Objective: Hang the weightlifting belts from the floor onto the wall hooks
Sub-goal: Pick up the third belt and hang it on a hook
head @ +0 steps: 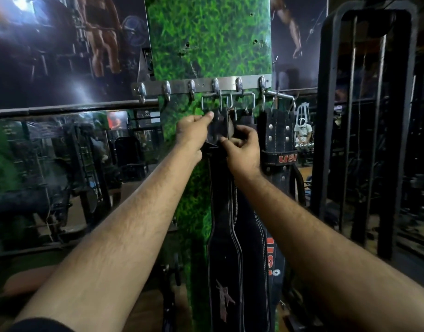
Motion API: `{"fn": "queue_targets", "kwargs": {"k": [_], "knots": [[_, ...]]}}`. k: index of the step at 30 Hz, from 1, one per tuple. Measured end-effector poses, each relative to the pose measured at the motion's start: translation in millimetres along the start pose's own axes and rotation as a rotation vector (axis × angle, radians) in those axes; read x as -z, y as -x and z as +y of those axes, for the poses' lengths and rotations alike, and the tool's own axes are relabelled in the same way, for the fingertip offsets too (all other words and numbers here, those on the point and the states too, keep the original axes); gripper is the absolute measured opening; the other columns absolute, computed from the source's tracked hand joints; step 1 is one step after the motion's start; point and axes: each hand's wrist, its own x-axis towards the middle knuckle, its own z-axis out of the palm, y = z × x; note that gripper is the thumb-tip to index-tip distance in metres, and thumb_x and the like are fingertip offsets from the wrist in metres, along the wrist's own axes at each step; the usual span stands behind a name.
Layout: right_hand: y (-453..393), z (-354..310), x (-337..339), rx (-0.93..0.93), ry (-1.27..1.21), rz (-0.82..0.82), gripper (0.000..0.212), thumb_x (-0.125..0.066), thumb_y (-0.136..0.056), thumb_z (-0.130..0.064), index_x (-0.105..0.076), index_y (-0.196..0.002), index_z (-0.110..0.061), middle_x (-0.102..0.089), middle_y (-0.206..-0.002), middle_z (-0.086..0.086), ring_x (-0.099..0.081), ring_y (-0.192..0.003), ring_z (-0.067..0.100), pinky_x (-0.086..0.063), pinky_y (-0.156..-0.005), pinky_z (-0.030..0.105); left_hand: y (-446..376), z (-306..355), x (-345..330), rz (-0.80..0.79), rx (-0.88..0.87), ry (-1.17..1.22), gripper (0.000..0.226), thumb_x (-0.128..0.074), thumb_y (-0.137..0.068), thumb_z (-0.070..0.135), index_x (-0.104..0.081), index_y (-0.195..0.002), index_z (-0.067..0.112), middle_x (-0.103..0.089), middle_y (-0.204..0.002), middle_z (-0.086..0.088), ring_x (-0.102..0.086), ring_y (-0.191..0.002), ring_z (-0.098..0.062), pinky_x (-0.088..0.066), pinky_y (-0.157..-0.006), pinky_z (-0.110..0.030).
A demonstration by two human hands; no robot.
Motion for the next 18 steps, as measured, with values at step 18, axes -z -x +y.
{"fn": "queue_targets", "kwargs": {"k": [18], "knots": [[61,53,34,-0.015,-0.145,-0.225,0.021,-0.066,-0.095,-0.011,-0.063,-0.113,0.0,-0.073,-0.104,0.023,-0.069,-0.092,0.022,-0.057,-0.086,0.036,82,-73,31,-0.274,0.052,0.109,0.039,-0.048,-0.073,-0.003,-0.059,-0.111,0.002,-0.063,-0.096,-0.015,-0.06,-0.09,-0.025,-0.051,-0.081,-0.031]]}}
